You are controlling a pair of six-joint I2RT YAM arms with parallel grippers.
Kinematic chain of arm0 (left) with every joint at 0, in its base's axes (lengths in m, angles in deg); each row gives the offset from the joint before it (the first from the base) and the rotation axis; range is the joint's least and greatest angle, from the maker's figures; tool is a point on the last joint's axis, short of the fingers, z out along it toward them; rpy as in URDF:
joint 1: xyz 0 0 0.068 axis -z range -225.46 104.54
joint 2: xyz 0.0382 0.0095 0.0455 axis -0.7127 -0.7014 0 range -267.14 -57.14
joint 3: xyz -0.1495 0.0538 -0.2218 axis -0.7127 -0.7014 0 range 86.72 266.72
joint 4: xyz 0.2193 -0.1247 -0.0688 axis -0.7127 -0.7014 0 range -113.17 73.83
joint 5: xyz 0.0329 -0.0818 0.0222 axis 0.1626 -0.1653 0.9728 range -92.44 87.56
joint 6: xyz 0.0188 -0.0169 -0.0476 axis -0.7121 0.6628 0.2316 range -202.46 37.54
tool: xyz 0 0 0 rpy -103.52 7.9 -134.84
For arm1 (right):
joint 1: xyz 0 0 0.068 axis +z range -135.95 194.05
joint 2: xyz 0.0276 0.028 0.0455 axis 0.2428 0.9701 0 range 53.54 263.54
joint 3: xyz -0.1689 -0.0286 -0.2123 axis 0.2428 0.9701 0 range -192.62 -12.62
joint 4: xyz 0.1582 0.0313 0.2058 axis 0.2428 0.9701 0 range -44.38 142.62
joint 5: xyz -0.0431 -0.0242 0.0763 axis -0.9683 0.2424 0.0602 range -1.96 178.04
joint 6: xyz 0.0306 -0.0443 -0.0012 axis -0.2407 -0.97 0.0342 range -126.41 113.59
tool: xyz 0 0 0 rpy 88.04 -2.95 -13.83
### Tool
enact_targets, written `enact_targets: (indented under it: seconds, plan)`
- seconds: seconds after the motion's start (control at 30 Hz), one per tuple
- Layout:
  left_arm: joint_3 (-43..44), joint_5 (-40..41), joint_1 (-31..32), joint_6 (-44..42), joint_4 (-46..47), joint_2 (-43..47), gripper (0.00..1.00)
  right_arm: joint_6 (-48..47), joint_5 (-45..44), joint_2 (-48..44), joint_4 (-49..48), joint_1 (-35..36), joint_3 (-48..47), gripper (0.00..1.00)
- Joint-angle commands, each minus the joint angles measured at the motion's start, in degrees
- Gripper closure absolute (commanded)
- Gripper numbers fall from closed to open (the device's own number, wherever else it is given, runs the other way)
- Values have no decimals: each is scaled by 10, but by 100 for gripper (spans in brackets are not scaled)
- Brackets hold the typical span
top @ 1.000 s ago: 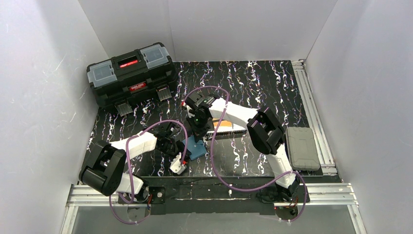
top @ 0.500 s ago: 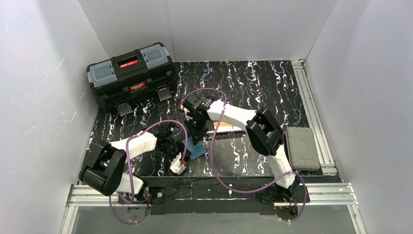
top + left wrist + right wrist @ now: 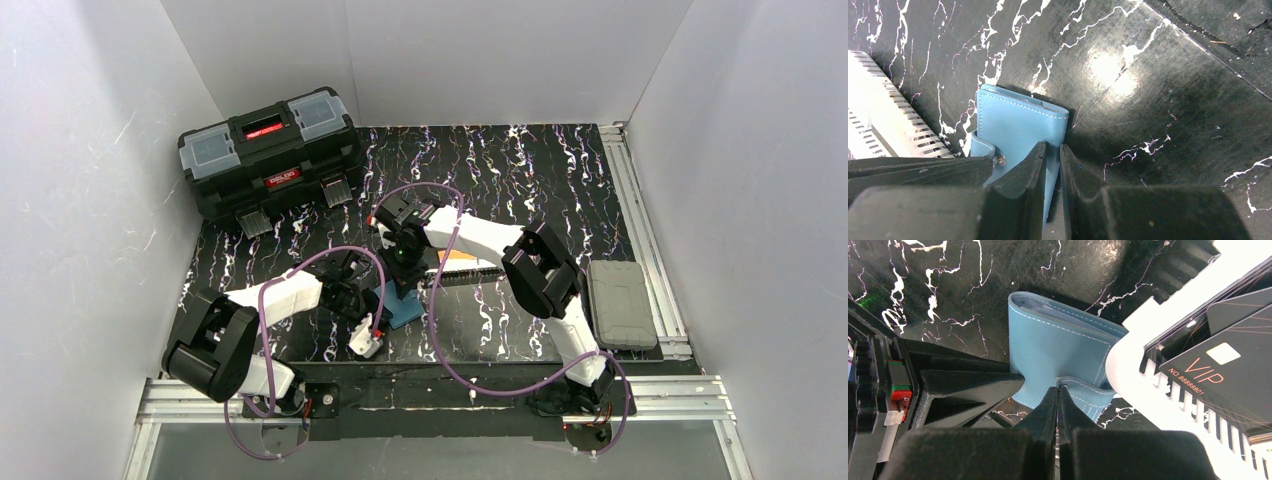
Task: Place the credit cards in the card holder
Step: Close the card holder at the center of the board.
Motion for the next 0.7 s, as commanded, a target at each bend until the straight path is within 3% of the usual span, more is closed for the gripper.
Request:
enact_targets:
  seconds: [0.0, 0.67]
  plan:
    - [-13, 8, 4, -160, -41, 2, 87, -6, 14, 13, -2, 6, -22, 99]
    - [-16, 9, 4, -160, -38, 4, 87, -12, 16, 25, 8, 13, -18, 99]
